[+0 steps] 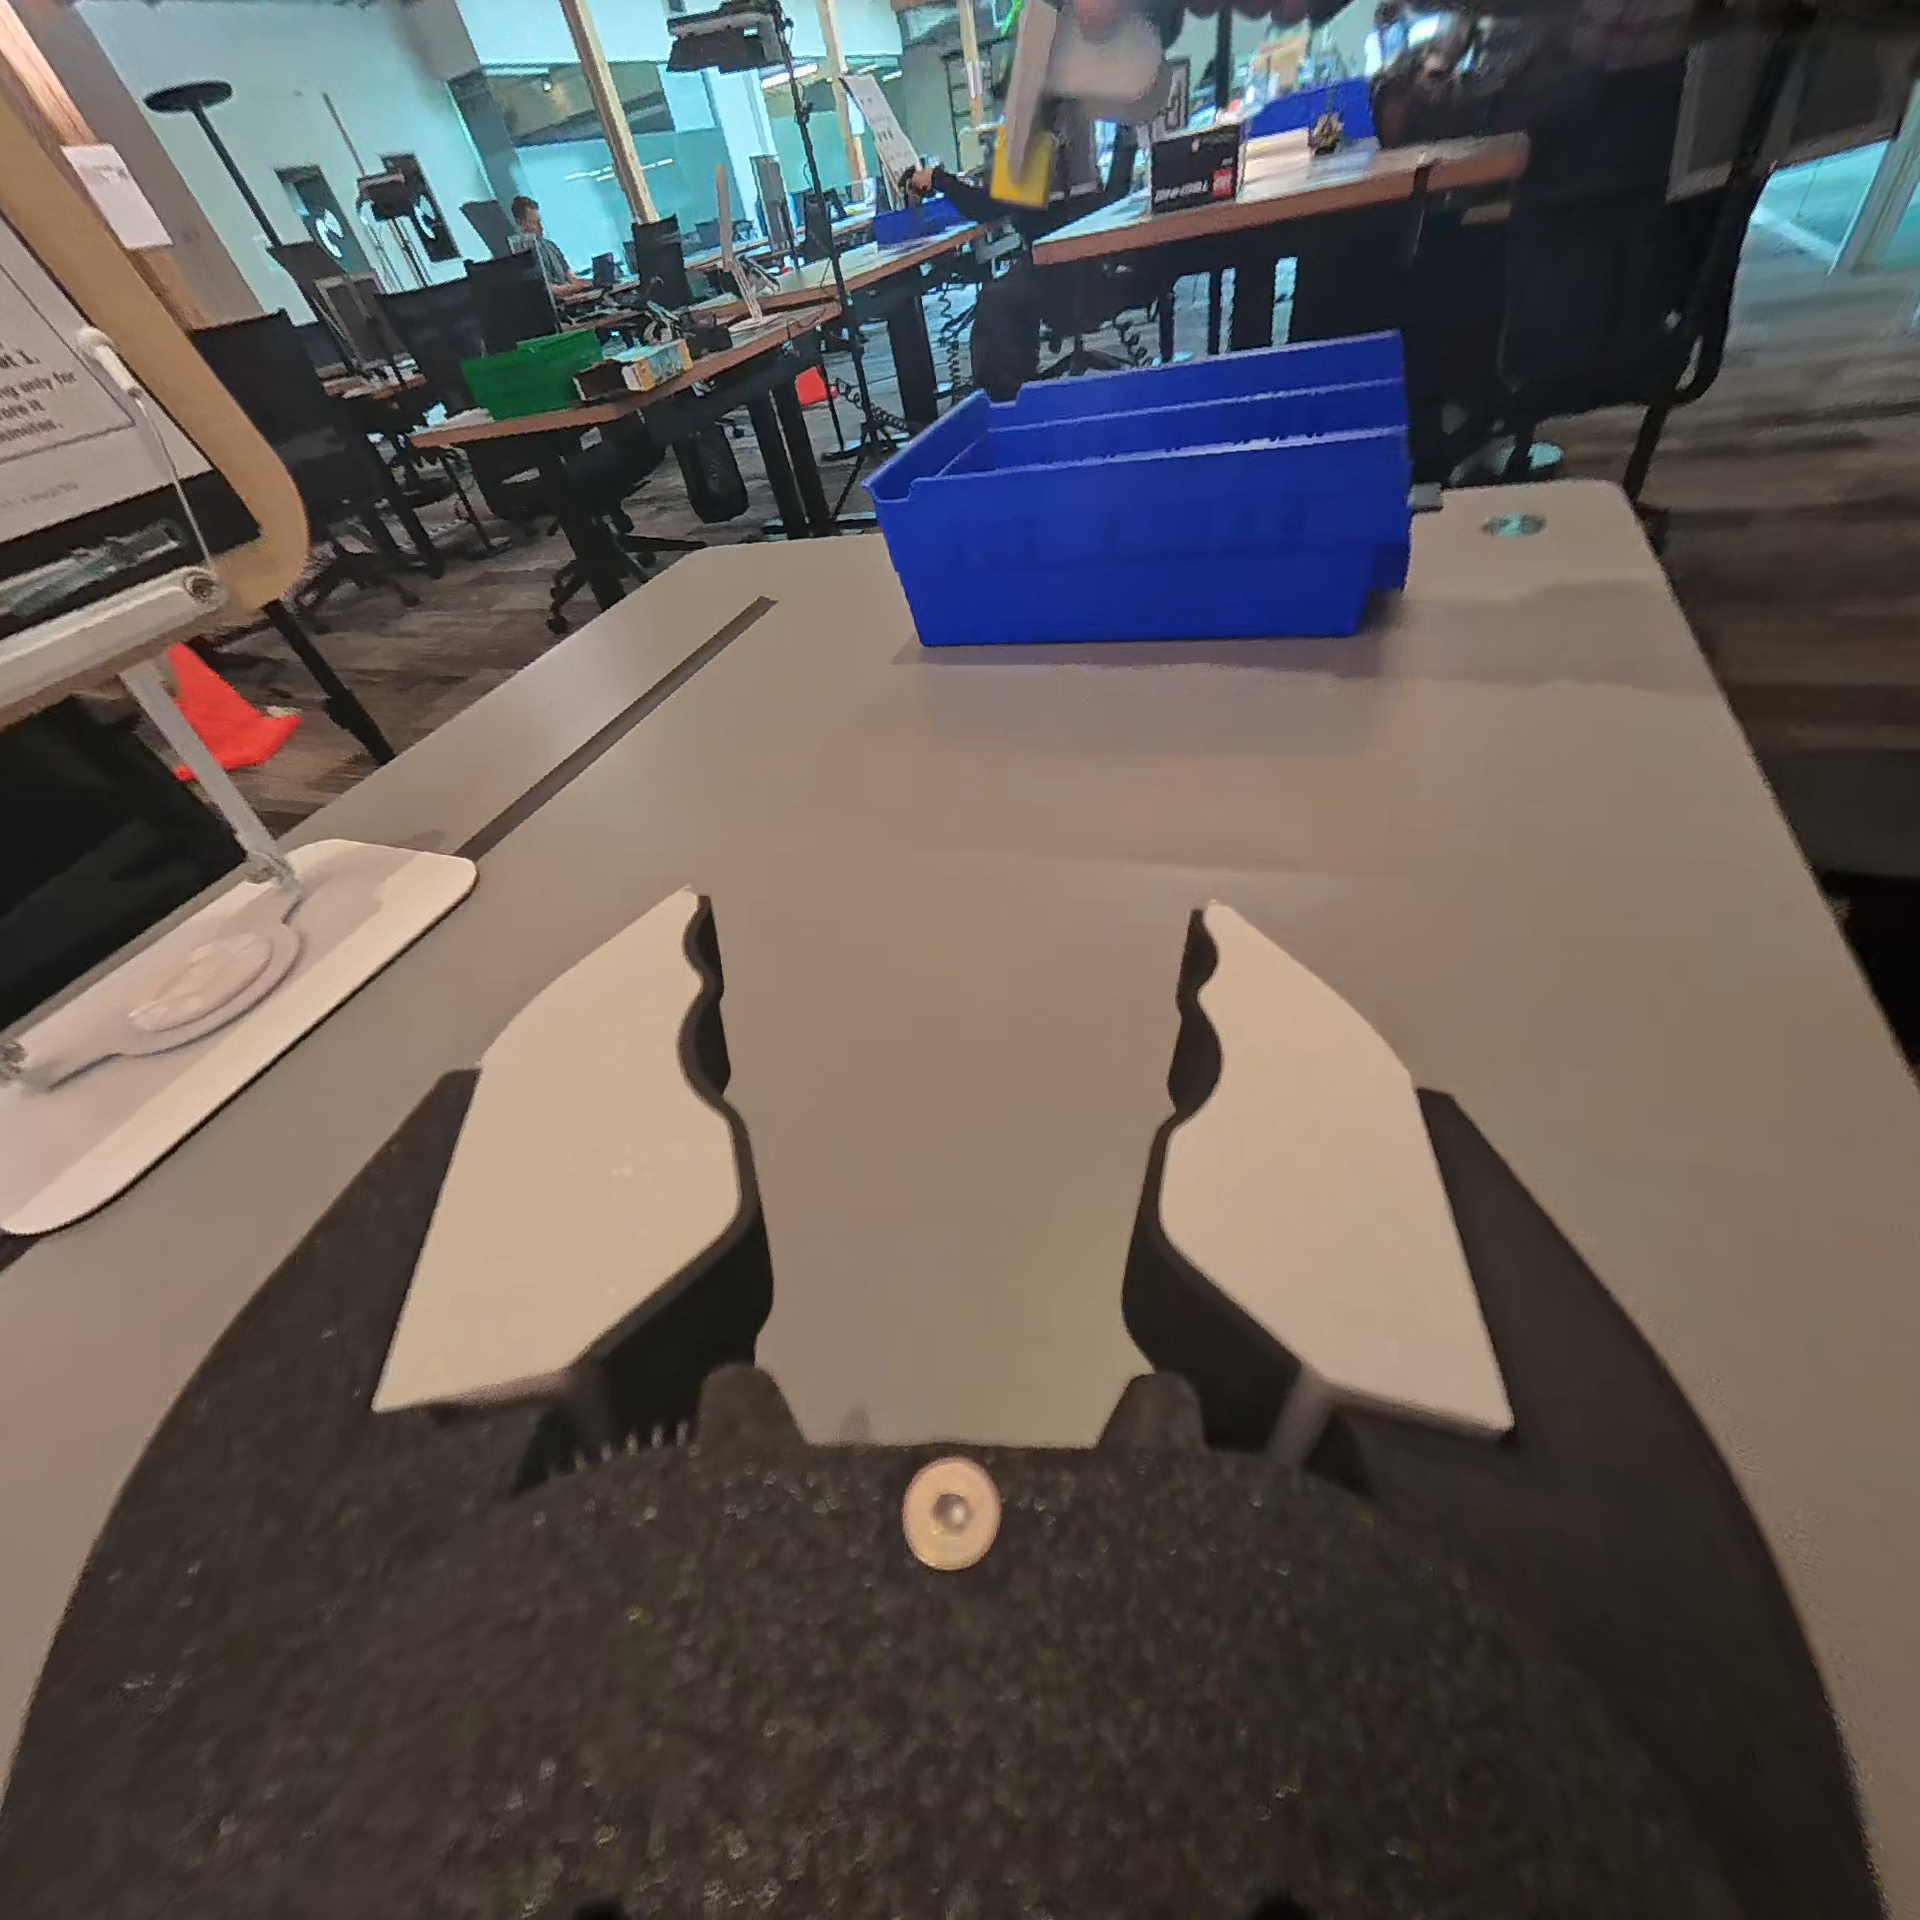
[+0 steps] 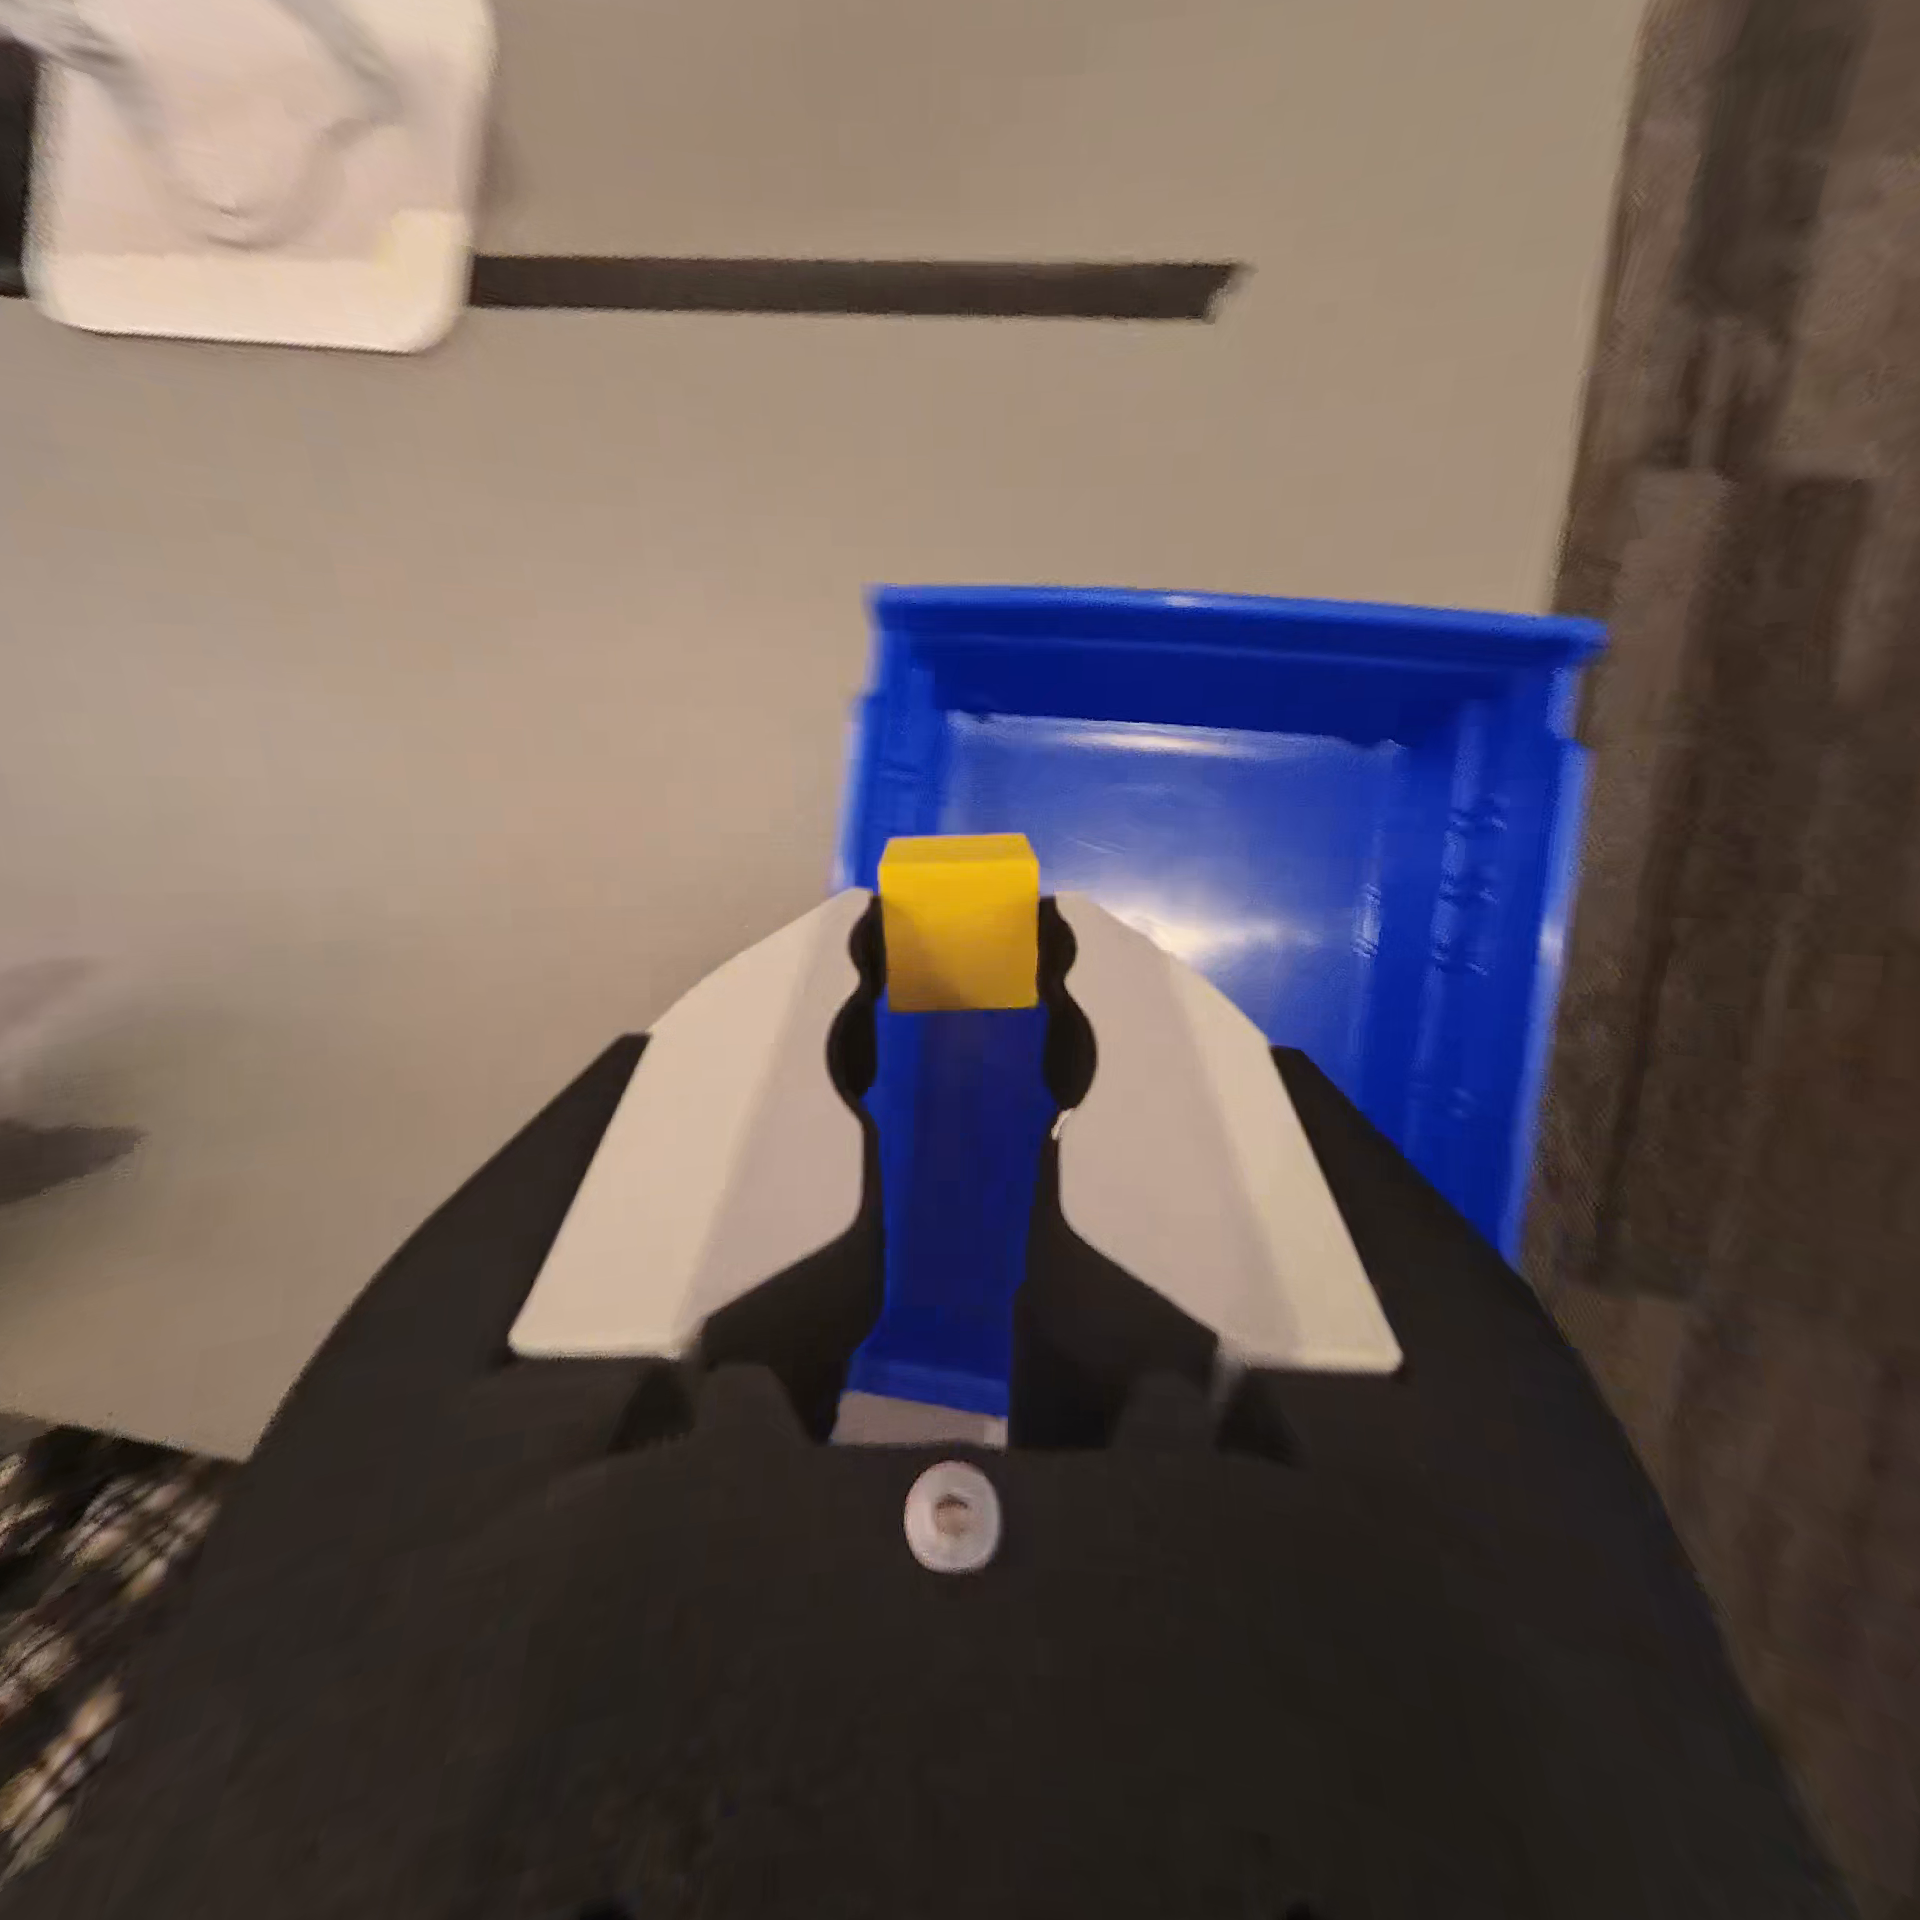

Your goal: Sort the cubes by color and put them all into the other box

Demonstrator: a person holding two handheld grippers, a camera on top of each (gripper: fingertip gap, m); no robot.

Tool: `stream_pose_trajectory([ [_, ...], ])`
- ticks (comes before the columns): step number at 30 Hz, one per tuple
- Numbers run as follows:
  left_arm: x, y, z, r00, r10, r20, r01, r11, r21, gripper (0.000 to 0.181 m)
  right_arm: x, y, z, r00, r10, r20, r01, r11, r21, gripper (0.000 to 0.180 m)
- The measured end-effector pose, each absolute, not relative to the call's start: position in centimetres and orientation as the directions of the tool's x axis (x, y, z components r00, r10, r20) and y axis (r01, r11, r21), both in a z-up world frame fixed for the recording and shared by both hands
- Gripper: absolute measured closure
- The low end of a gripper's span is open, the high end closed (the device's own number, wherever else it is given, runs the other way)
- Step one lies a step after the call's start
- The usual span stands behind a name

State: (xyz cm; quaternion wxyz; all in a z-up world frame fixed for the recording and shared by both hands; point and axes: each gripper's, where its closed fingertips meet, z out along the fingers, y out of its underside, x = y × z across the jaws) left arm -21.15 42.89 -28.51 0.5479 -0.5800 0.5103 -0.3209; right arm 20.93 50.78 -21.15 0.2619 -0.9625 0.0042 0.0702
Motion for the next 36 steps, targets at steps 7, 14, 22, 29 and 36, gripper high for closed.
stream_pose_trajectory([
  [7, -20.2, 42.4, -29.2, 0.248, -0.955, -0.164, -0.244, 0.103, -0.964, 0.101, 27.2, 51.2, -28.6, 0.999, -0.032, -0.022, -0.037, -0.957, -0.289, 0.152],
  [14, -20.2, 42.7, -30.1, 0.249, -0.948, -0.2, -0.295, 0.122, -0.947, 0.106, 29.6, 53.7, -35.1, 0.999, -0.041, 0.033, -0.033, -0.977, -0.209, 0.152],
  [22, -20.0, 42.5, -30.9, 0.23, -0.949, -0.216, -0.334, 0.131, -0.933, 0.107, 31.3, 54.7, -38.8, 0.995, -0.098, 0.024, -0.092, -0.977, -0.193, 0.152],
  [29, -20.0, 42.3, -31.1, 0.22, -0.949, -0.224, -0.346, 0.139, -0.928, 0.108, 31.6, 54.9, -40.0, 0.993, -0.116, 0.024, -0.109, -0.975, -0.195, 0.152],
  [36, -20.2, 42.6, -30.8, 0.237, -0.949, -0.209, -0.326, 0.125, -0.937, 0.107, 31.8, 54.8, -39.2, 0.992, -0.084, 0.095, -0.061, -0.973, -0.223, 0.13],
])
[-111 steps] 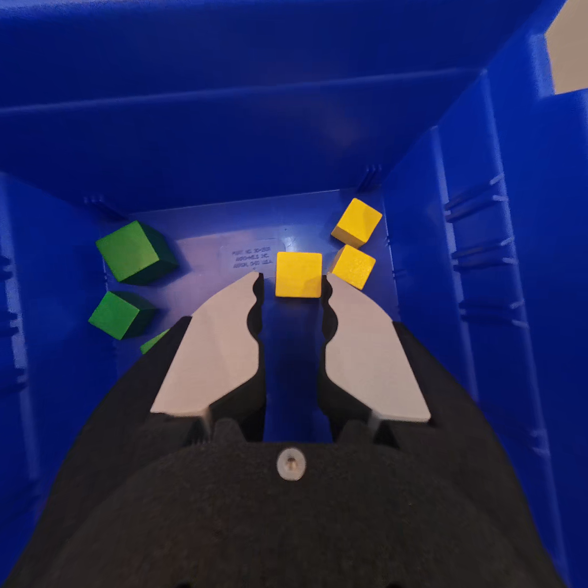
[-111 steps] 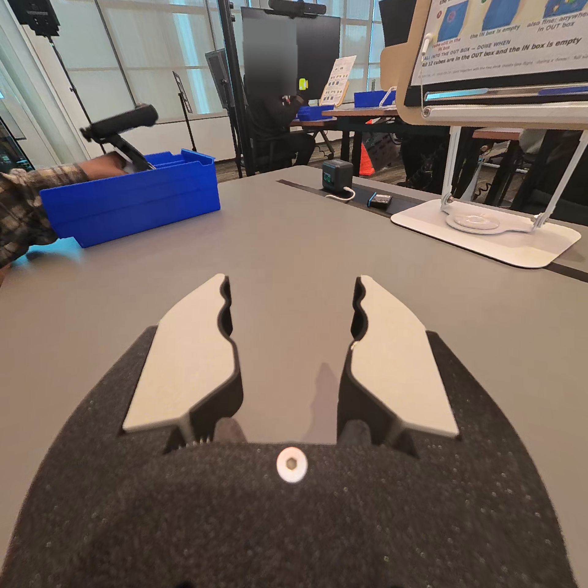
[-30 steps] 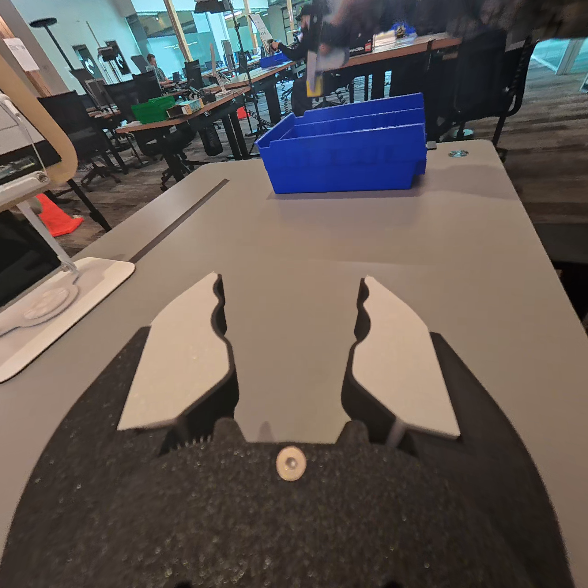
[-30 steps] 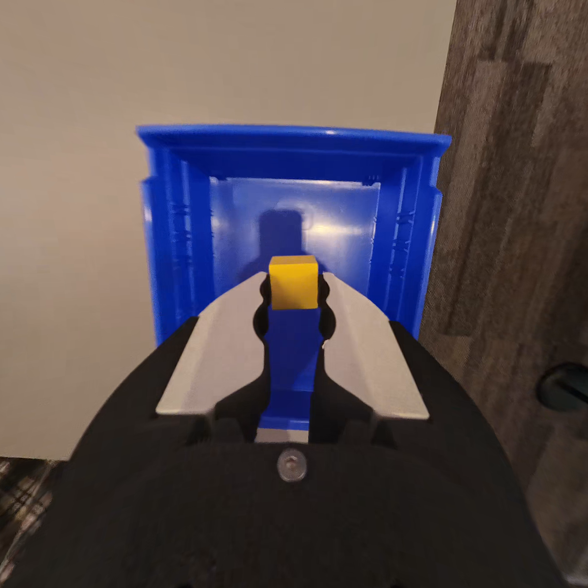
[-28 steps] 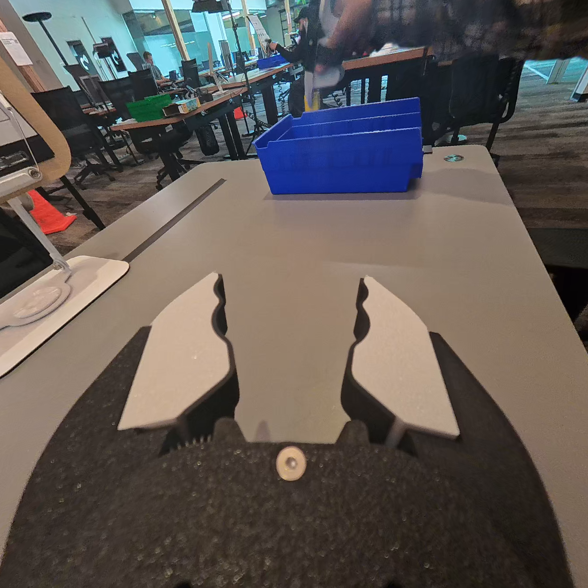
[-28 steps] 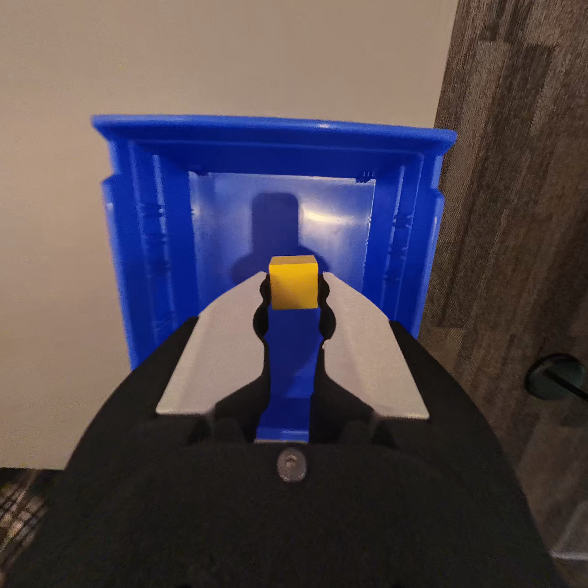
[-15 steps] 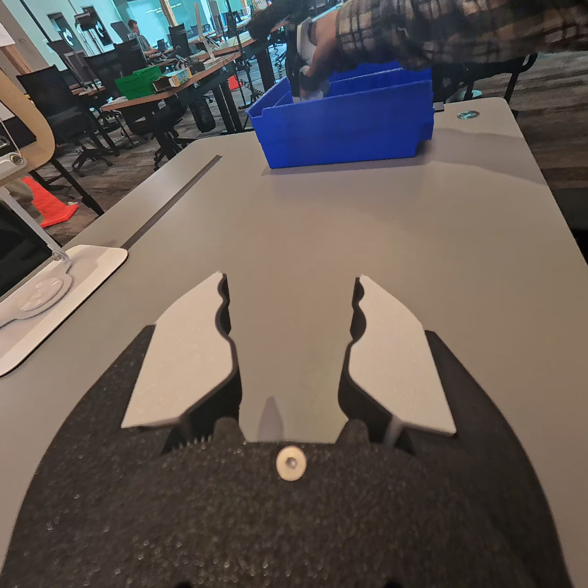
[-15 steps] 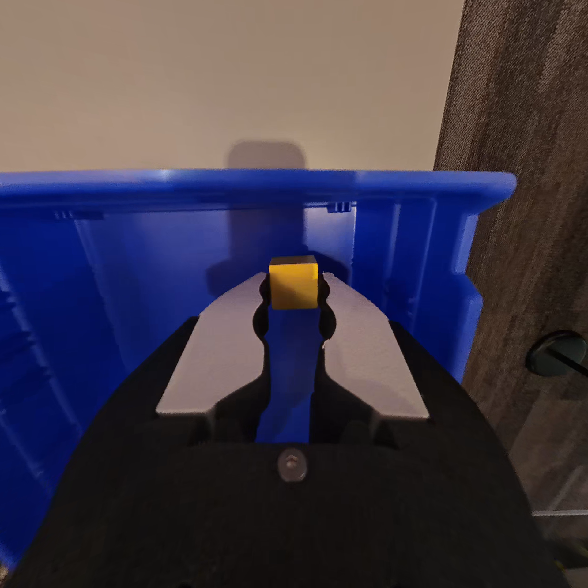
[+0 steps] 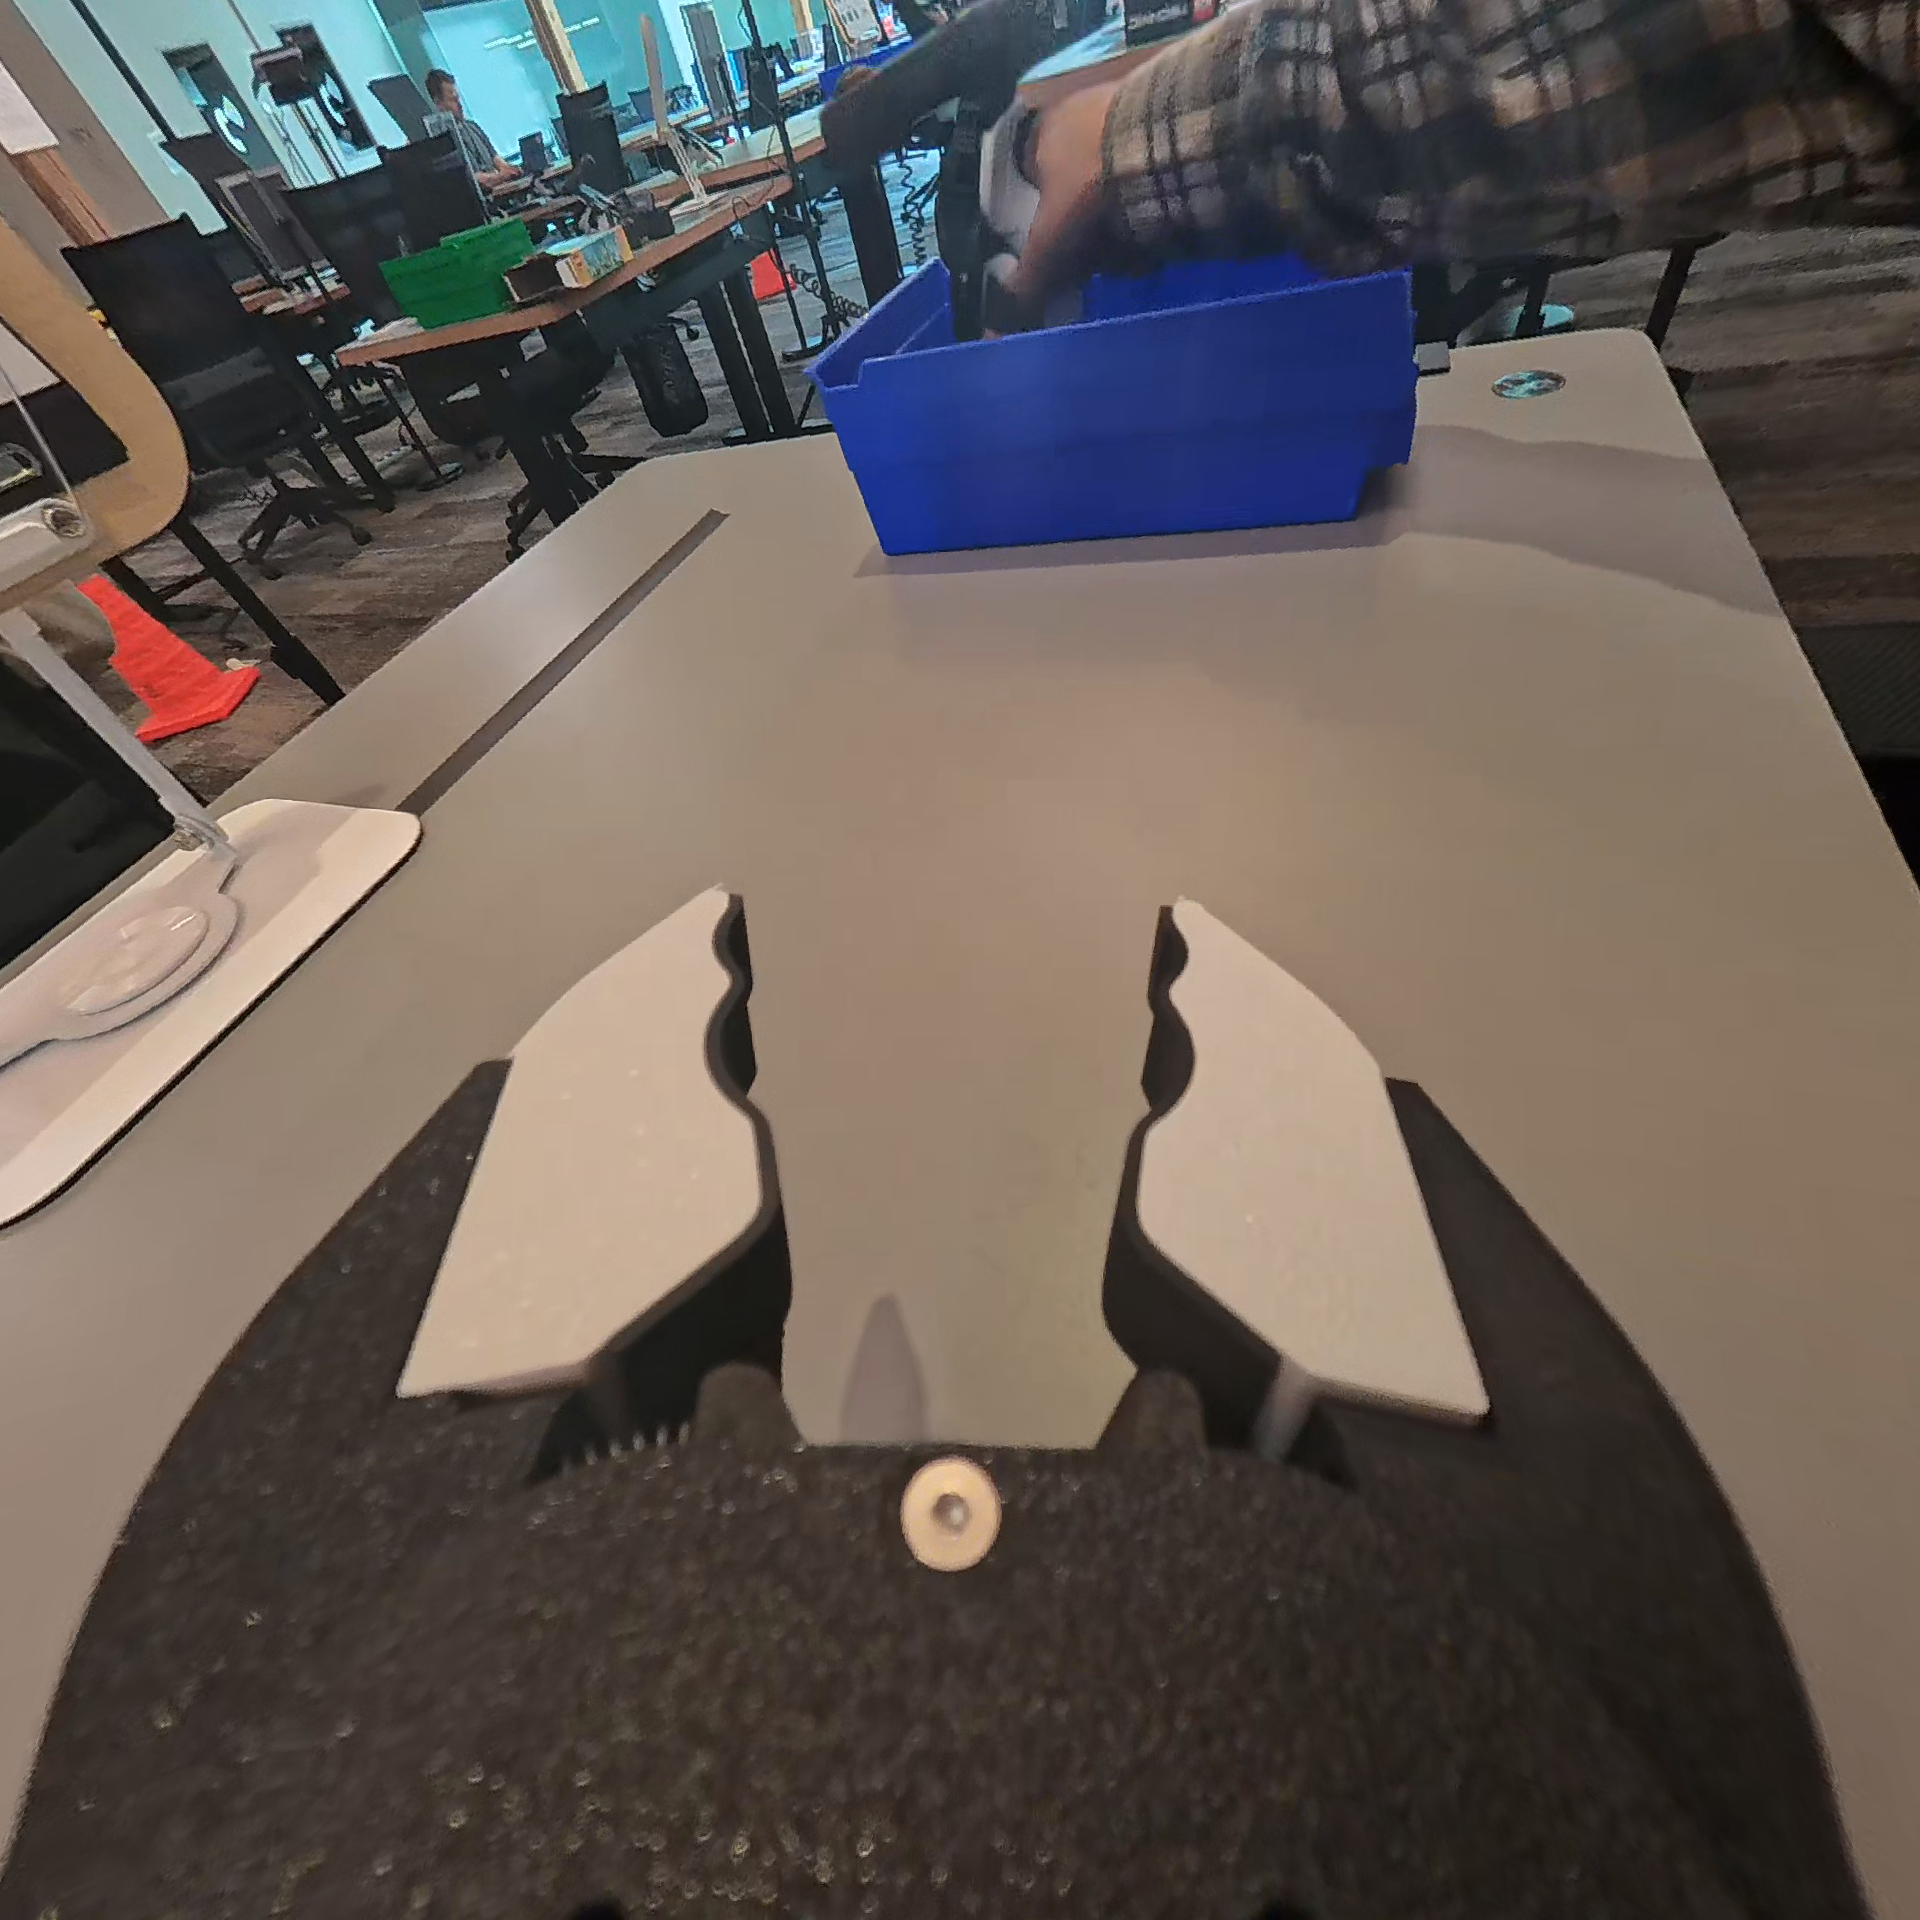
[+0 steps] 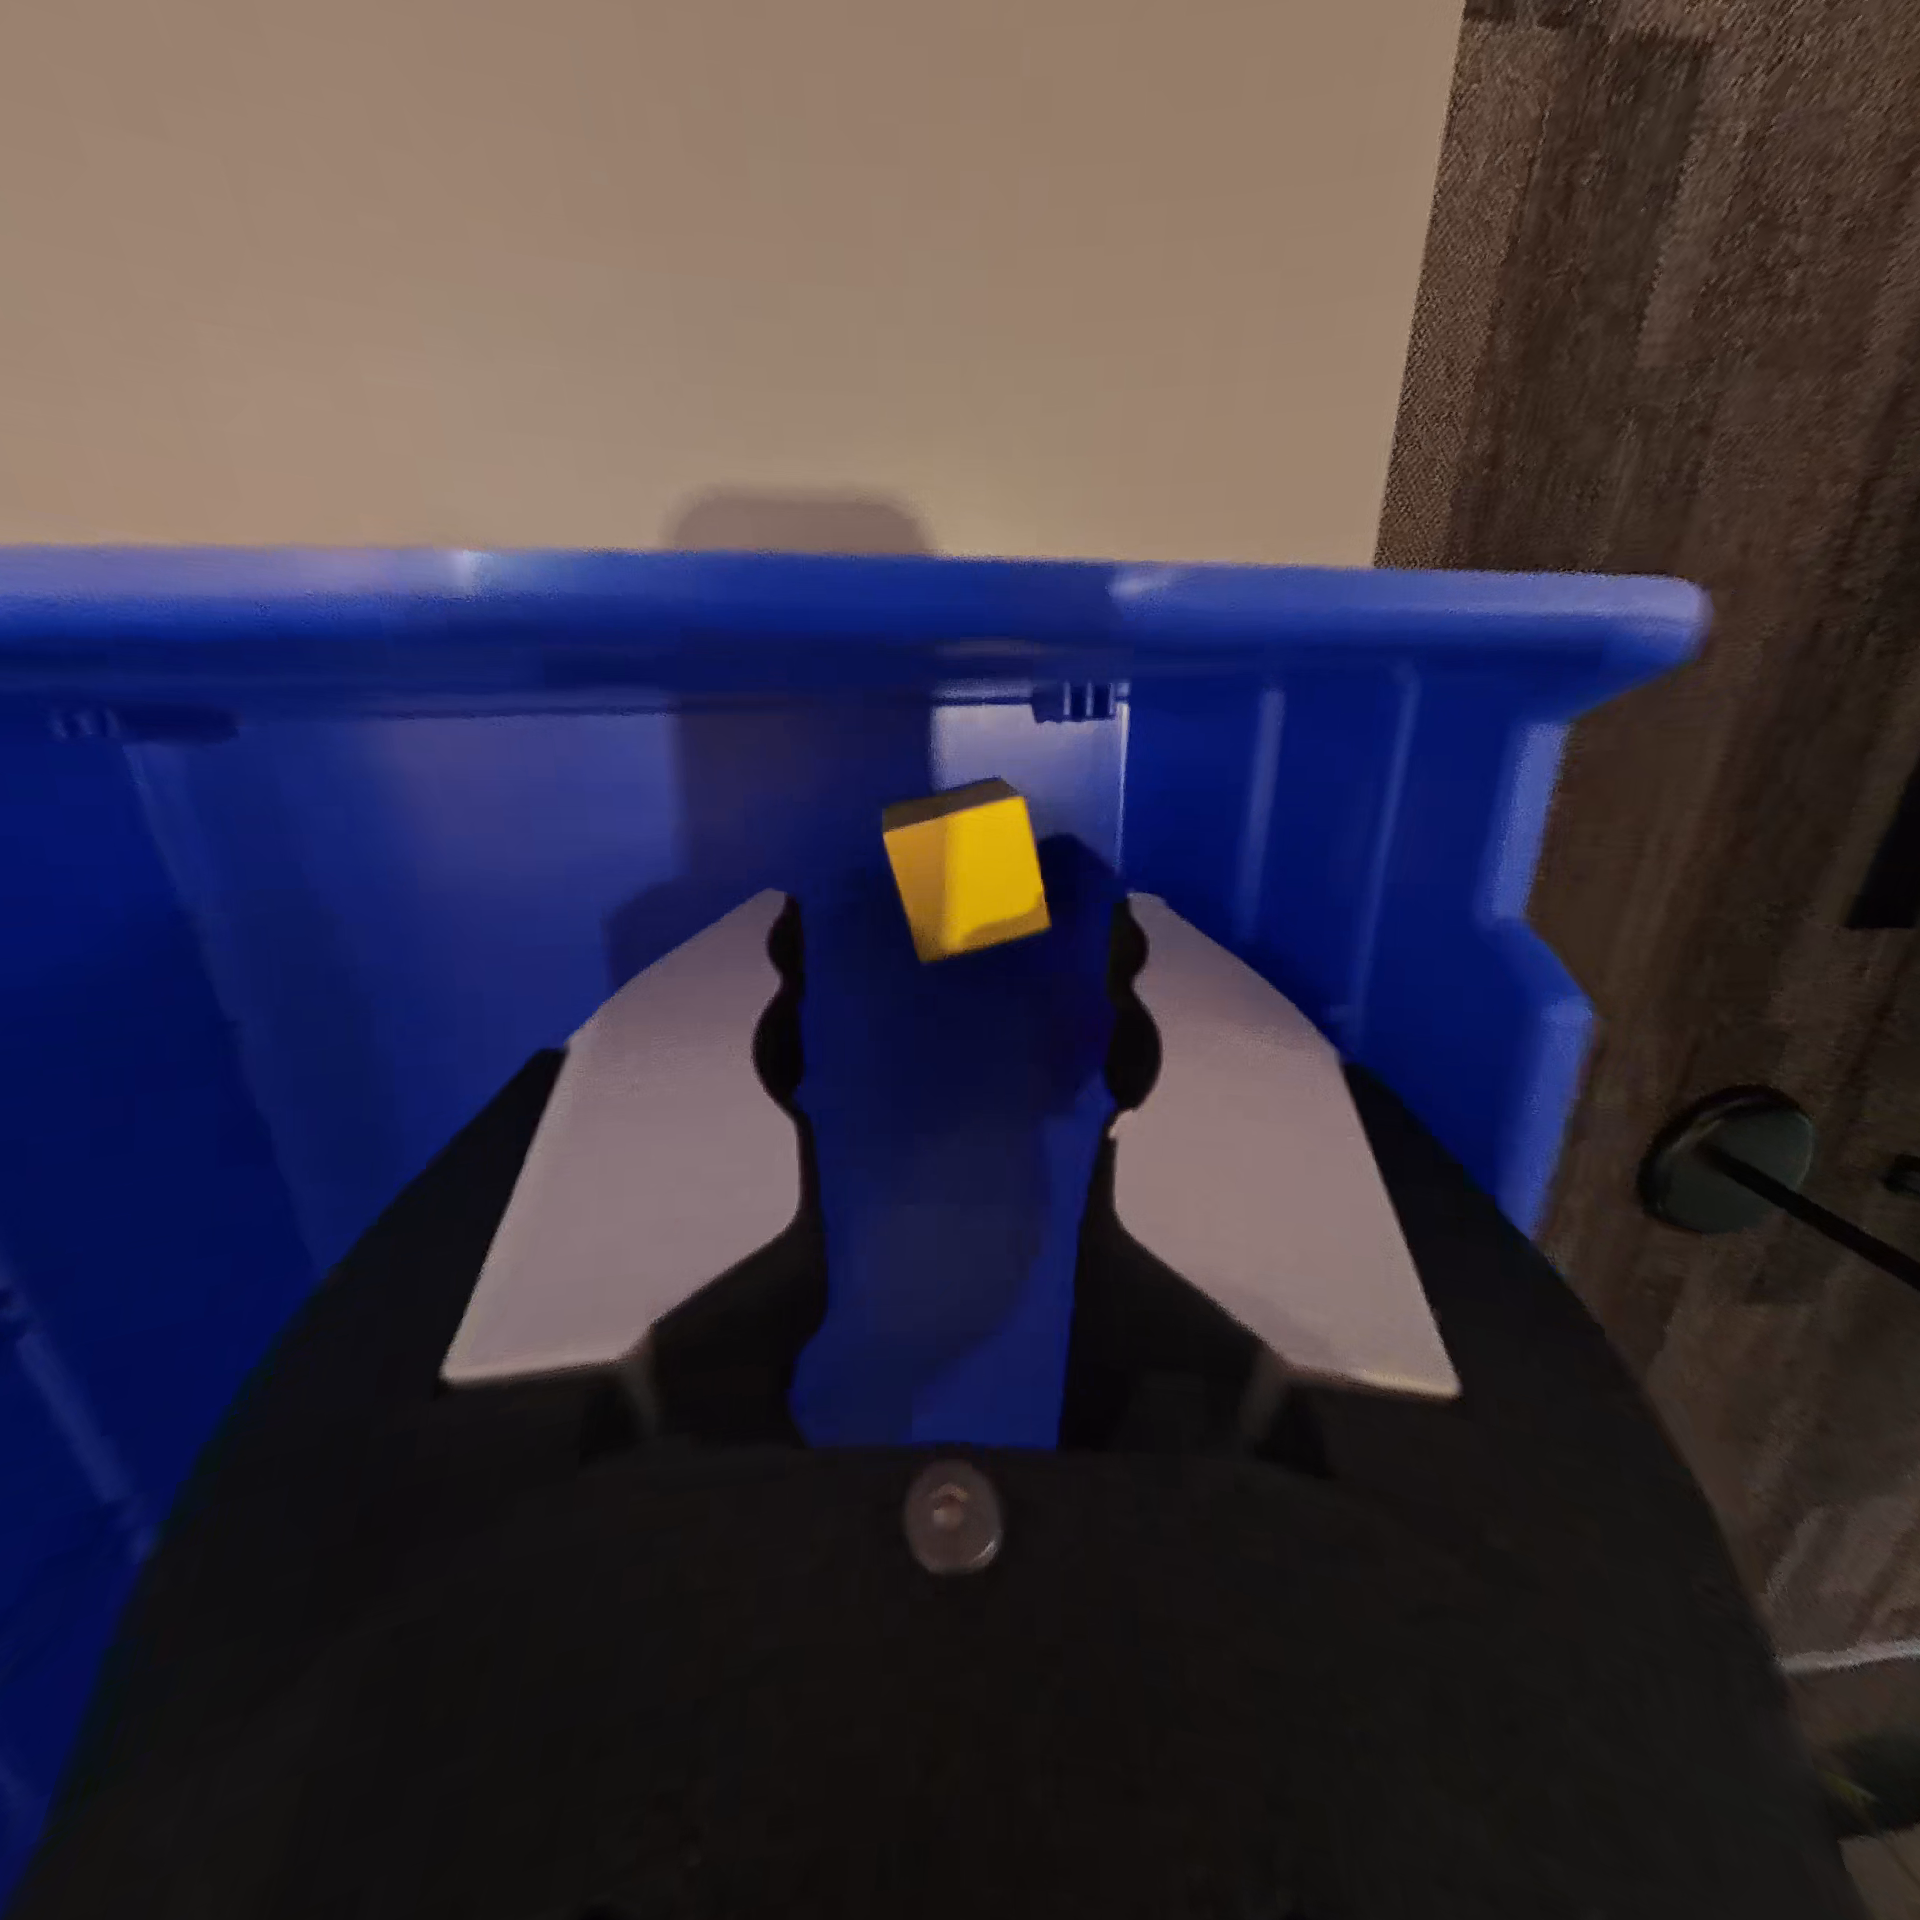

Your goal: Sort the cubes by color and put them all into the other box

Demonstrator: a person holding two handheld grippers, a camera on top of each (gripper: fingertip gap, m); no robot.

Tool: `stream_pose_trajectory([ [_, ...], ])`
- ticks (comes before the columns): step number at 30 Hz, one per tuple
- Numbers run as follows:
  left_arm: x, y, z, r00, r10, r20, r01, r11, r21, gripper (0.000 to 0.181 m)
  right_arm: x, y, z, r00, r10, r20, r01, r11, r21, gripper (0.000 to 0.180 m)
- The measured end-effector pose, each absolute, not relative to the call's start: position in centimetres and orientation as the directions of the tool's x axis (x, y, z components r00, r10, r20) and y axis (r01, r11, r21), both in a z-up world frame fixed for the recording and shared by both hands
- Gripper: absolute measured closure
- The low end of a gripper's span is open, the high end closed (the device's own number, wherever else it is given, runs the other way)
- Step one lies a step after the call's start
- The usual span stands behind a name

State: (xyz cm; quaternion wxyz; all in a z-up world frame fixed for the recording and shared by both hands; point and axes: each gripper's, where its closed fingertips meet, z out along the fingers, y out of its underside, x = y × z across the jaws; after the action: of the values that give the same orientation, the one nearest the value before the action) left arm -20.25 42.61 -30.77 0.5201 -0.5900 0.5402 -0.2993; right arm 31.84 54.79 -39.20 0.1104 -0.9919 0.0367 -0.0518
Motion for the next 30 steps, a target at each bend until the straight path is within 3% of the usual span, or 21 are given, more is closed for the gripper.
stream_pose_trajectory([
  [4, -20.4, 42.7, -30.5, 0.248, -0.949, -0.194, -0.307, 0.112, -0.945, 0.107, 30.2, 54.6, -32.0, 0.994, -0.044, 0.097, -0.013, -0.955, -0.295, 0.116],
  [10, -20.4, 42.6, -30.5, 0.252, -0.94, -0.23, -0.335, 0.138, -0.932, 0.107, 24.2, 54.0, -14.7, 0.991, 0.056, 0.124, 0.116, -0.823, -0.556, 0.107],
  [14, -20.5, 42.6, -30.1, 0.258, -0.938, -0.231, -0.326, 0.14, -0.935, 0.107, 17.3, 51.9, -9.3, 0.975, 0.195, 0.111, 0.214, -0.668, -0.712, 0.103],
  [17, -20.7, 42.8, -30.0, 0.267, -0.941, -0.208, -0.317, 0.118, -0.941, 0.107, 10.9, 49.8, -11.1, 0.936, 0.346, 0.068, 0.26, -0.546, -0.796, 0.103],
  [22, -21.6, 43.5, -29.1, 0.301, -0.927, -0.225, -0.322, 0.124, -0.939, 0.107, 0.8, 48.0, -20.0, 0.826, 0.563, -0.019, 0.238, -0.379, -0.894, 0.105],
  [30, -28.1, 42.5, -23.2, 0.41, -0.884, -0.224, -0.299, 0.102, -0.949, 0.108, -8.9, 50.3, -29.3, 0.726, 0.668, -0.164, 0.033, -0.272, -0.962, 0.103],
])
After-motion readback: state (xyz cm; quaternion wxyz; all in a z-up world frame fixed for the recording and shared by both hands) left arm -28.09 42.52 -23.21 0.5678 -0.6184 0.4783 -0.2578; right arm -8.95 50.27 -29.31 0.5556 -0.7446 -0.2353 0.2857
